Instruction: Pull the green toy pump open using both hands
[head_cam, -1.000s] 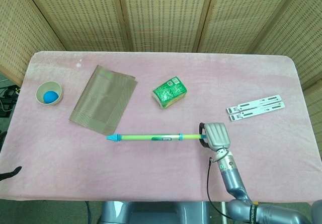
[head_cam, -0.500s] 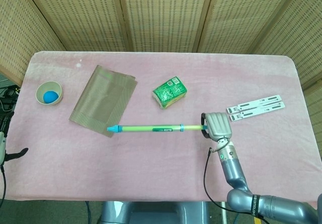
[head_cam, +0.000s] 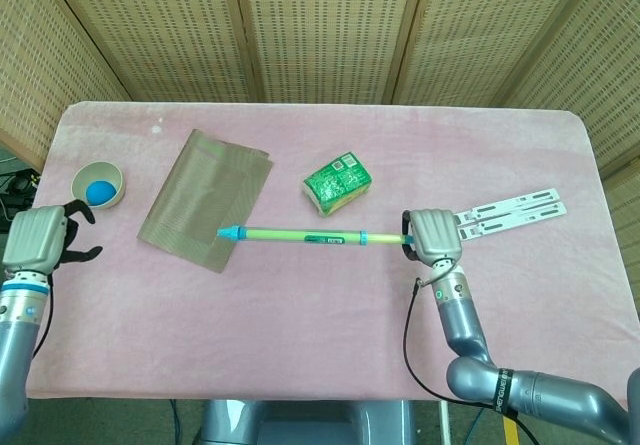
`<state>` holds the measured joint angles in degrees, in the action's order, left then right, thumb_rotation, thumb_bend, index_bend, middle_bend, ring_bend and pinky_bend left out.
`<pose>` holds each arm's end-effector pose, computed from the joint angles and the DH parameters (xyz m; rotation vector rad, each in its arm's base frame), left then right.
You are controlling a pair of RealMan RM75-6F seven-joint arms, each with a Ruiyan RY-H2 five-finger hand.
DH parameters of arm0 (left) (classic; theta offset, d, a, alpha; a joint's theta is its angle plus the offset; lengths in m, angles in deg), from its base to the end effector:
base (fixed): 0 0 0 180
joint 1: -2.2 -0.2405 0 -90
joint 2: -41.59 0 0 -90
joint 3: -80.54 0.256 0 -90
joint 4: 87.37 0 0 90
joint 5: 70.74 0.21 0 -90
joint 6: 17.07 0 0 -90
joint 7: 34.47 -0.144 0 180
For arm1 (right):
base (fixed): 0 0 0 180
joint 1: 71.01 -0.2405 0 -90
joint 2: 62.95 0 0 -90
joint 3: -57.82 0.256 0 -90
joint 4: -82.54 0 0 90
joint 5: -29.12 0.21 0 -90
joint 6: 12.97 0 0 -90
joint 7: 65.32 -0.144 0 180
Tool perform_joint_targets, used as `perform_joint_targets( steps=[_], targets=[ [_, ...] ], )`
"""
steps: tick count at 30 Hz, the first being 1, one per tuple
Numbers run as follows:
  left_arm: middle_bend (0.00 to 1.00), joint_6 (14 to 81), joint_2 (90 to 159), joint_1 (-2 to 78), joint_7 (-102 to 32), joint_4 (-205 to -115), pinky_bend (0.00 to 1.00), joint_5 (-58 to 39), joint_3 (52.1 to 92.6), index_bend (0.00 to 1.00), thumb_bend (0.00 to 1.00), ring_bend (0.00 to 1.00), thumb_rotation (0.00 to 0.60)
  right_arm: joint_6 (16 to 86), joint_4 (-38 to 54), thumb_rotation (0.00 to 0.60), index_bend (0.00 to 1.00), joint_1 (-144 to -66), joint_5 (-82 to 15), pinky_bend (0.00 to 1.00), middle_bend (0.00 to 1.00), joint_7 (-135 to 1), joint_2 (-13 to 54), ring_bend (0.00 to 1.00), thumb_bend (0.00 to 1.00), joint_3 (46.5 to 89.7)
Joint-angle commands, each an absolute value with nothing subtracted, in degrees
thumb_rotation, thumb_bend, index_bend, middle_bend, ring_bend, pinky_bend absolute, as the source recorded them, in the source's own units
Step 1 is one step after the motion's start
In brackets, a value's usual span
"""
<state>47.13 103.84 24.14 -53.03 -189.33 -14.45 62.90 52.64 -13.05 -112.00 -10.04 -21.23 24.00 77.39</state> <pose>-0.2531 0.3048 0.1575 -1.3551 -1.0120 -0.7920 -0.1466 -0.3542 0.0242 1.5622 -1.0091 0.7401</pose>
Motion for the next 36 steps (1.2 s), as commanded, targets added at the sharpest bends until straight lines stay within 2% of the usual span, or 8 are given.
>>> perform_joint_targets(
  steps=[1, 4, 10, 13, 23, 36],
  targets=[
    [0.98, 42.78, 103.84, 29.04, -56.62, -191.0, 0.75, -19.89, 61.15, 0.52, 0.13, 0.86, 0.6, 52.6, -12.93, 0.6, 0.83, -112.38, -9.56, 0.82, 1.0, -21.29, 23.84, 1.0, 0.59, 77.28],
    [0.98, 41.88, 104.58, 32.47, -60.15, -191.45, 0.75, -23.7, 60.52, 0.51, 0.13, 0.86, 0.6, 52.62, -13.09, 0.6, 0.83, -112.81, -9.01, 0.82, 1.0, -21.31, 23.5, 1.0, 0.59, 77.04],
    [0.98, 39.4, 105.77, 39.66, -67.53, -192.3, 0.75, -32.8, 60.69, 0.39, 0.13, 0.86, 0.6, 53.15, -14.55, 0.6, 0.83, -113.45, -7.84, 0.82, 1.0, -21.56, 22.19, 1.0, 0.59, 76.83],
    [0.98, 37.69, 105.56, 42.92, -69.77, -193.28, 0.75, -37.59, 61.02, 0.36, 0.13, 0.86, 0.6, 53.45, -15.29, 0.6, 0.83, -113.68, -7.43, 0.82, 1.0, -21.83, 21.65, 1.0, 0.59, 76.65],
    [0.98, 38.87, 107.68, 50.11, -73.34, -194.97, 0.75, -45.09, 63.35, 0.36, 0.13, 0.86, 0.6, 53.91, -17.24, 0.6, 0.83, -114.77, -6.55, 0.82, 1.0, -22.79, 20.44, 1.0, 0.59, 76.08],
    [0.98, 41.16, 110.96, 54.37, -73.79, -195.21, 0.75, -47.24, 65.54, 0.38, 0.15, 0.86, 0.6, 53.74, -17.7, 0.6, 0.83, -115.4, -4.75, 0.82, 1.0, -24.78, 20.34, 1.0, 0.59, 75.37]
  ],
)
